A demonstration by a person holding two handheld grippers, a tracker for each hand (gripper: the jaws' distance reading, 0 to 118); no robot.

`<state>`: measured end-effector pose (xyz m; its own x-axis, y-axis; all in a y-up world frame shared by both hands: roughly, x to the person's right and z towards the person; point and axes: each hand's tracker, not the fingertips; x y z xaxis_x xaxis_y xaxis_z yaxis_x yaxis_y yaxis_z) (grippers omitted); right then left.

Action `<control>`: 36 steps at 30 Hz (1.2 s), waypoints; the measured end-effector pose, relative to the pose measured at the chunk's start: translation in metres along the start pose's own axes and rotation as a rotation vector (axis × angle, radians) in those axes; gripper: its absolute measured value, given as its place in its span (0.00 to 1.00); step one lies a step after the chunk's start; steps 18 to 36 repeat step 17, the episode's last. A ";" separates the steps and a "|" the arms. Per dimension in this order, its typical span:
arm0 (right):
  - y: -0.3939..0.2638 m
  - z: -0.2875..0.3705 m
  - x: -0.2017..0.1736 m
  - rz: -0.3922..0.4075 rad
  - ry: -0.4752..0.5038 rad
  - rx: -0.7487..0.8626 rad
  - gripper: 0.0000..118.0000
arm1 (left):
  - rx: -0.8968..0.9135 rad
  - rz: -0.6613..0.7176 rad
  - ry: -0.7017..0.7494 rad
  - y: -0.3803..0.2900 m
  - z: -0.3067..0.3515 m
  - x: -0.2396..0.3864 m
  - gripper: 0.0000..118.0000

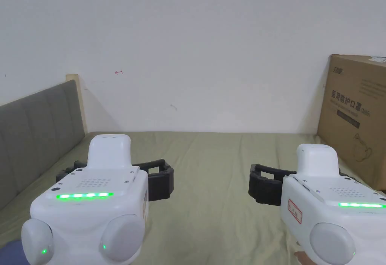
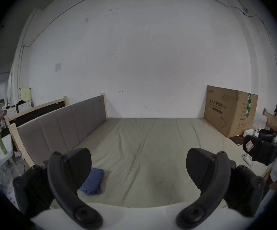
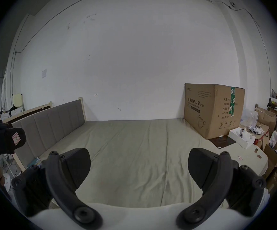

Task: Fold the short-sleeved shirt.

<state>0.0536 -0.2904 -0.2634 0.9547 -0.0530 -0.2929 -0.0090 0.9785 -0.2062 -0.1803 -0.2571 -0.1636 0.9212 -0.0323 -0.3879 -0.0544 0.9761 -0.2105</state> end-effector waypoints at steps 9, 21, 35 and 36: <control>-0.001 -0.002 0.003 0.006 -0.002 -0.007 0.98 | -0.025 0.050 -0.038 0.002 -0.002 -0.003 0.98; -0.002 -0.004 0.005 0.000 -0.006 -0.011 0.98 | -0.009 0.036 -0.050 0.000 -0.003 -0.003 0.98; -0.002 -0.004 0.005 0.000 -0.006 -0.011 0.98 | -0.009 0.036 -0.050 0.000 -0.003 -0.003 0.98; -0.002 -0.004 0.005 0.000 -0.006 -0.011 0.98 | -0.009 0.036 -0.050 0.000 -0.003 -0.003 0.98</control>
